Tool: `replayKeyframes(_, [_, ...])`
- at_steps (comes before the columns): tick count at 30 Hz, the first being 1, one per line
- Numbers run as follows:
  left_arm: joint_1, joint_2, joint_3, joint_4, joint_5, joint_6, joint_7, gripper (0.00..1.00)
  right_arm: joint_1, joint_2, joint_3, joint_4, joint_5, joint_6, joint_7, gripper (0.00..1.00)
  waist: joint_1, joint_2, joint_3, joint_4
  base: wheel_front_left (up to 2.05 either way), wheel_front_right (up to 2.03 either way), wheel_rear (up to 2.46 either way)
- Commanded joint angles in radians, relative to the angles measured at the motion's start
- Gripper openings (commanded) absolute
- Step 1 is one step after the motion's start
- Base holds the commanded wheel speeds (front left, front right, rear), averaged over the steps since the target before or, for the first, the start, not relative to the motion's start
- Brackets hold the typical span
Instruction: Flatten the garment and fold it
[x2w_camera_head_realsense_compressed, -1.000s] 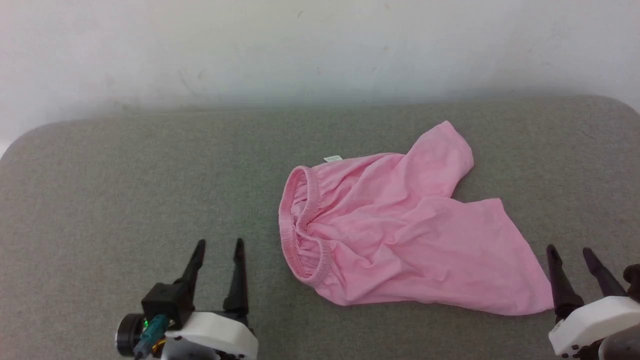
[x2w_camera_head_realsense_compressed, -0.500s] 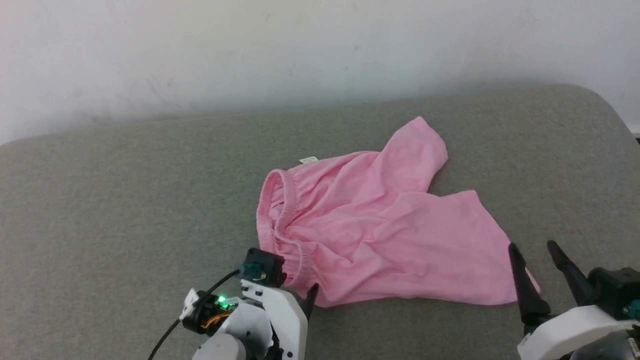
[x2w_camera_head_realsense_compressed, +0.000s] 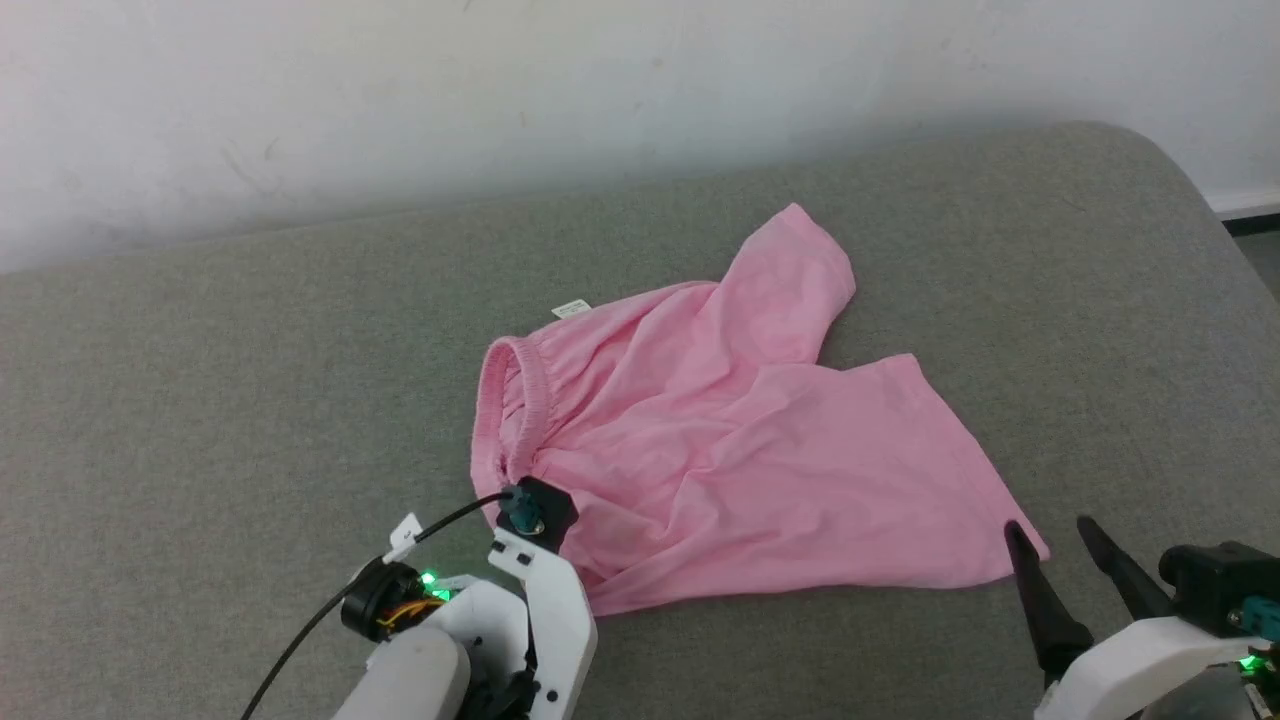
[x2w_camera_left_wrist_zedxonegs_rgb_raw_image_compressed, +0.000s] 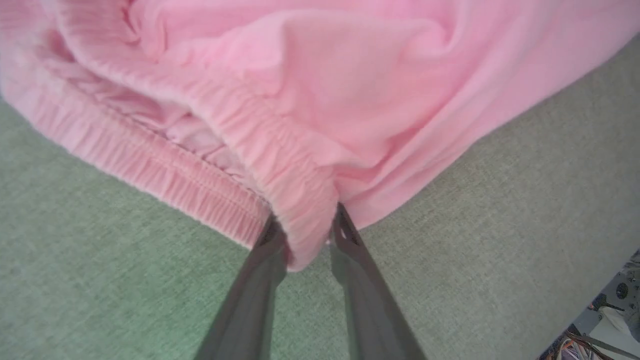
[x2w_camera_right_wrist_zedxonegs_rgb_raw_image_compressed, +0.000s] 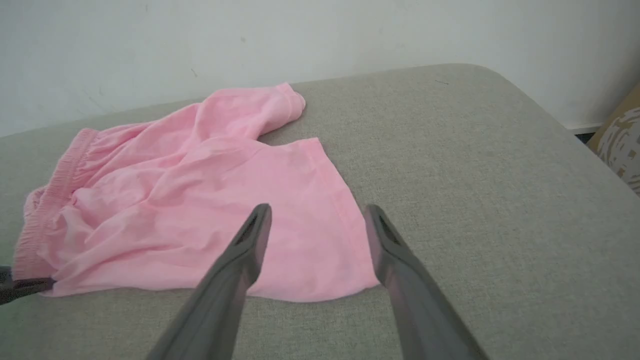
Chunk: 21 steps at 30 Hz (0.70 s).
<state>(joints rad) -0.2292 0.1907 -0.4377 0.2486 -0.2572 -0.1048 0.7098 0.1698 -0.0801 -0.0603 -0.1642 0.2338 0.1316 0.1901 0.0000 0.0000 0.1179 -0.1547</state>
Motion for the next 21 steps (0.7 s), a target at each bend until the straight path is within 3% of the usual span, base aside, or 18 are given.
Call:
replayKeyframes(1, [0.082, 0.014, -0.016, 0.046, -0.012, -0.003, 0.028, 0.0, -0.006, -0.016, -0.005, 0.019, 0.014, -0.001, 0.017, 1.0, 0.0, 0.0, 0.001, 0.002, 0.0, 0.0, 0.0])
replayKeyframes(10, [0.139, -0.015, 0.066, -0.074, -0.048, 0.076, -0.188, 0.0, -0.135, -0.14, -0.025, 0.283, 0.134, -0.001, 0.174, 1.0, 0.0, 0.0, 0.005, 0.044, 0.0, 0.0, 0.0])
replayKeyframes(17, [0.15, -0.031, 0.086, -0.119, -0.057, 0.093, -0.288, 0.0, -0.258, -0.196, 0.089, 0.52, 0.229, -0.001, 0.289, 1.0, 0.0, 0.0, 0.016, 0.078, 0.0, 0.0, 0.0])
replayKeyframes(19, [0.15, -0.033, 0.084, -0.121, -0.057, 0.093, -0.302, 0.0, -0.273, -0.209, 0.138, 0.569, 0.26, -0.001, 0.342, 0.47, 0.0, 0.0, 0.016, 0.086, 0.0, 0.0, 0.0])
replayKeyframes(21, [0.151, -0.034, 0.083, -0.121, -0.056, 0.095, -0.314, 0.0, -0.279, -0.216, 0.179, 0.602, 0.299, -0.001, 0.408, 0.06, 0.0, 0.0, 0.016, 0.089, 0.0, 0.0, 0.0])
